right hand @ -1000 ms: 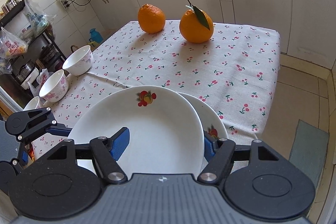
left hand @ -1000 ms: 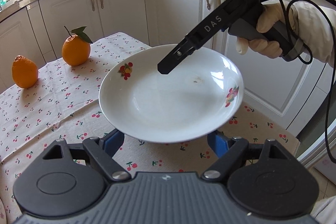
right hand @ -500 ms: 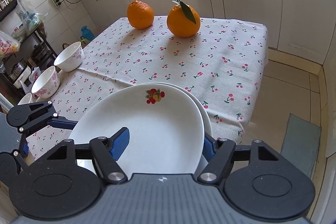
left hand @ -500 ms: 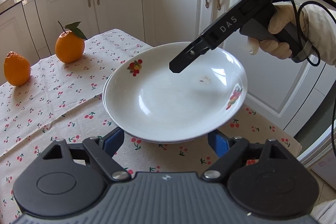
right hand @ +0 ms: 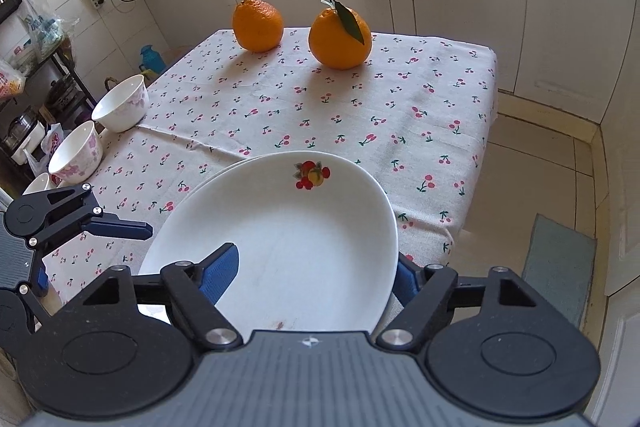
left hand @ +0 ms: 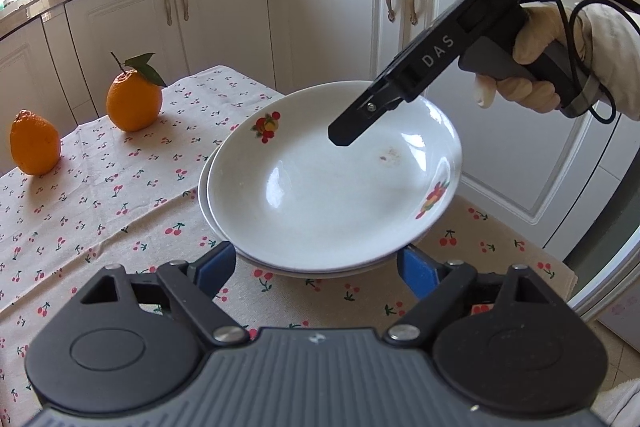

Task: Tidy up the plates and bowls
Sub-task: 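Open the right gripper to release the plate and withdraw it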

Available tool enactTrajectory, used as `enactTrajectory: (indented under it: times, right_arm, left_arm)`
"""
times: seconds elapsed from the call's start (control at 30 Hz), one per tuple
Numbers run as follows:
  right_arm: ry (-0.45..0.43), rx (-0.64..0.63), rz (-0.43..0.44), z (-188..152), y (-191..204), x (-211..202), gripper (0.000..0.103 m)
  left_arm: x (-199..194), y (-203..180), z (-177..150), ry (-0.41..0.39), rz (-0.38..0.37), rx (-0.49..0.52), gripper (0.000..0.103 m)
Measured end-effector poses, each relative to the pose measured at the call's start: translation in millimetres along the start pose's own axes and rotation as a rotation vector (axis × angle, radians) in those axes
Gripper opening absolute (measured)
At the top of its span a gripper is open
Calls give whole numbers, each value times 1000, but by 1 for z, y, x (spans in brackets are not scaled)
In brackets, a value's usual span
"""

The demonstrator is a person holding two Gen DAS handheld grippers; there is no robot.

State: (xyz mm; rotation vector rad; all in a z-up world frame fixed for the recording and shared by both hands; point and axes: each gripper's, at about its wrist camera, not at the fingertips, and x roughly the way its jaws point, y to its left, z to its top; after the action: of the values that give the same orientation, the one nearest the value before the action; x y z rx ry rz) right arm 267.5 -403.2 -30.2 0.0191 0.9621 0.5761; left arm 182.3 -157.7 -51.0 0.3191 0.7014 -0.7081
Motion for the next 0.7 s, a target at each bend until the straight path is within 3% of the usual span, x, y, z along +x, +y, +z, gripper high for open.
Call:
enactTrajectory:
  times: [0.7]
  right_arm:
    - [43,-55,-121,-10,22,-7,93]
  left_arm:
    - [-22,6,-5,-47,26,-15,88]
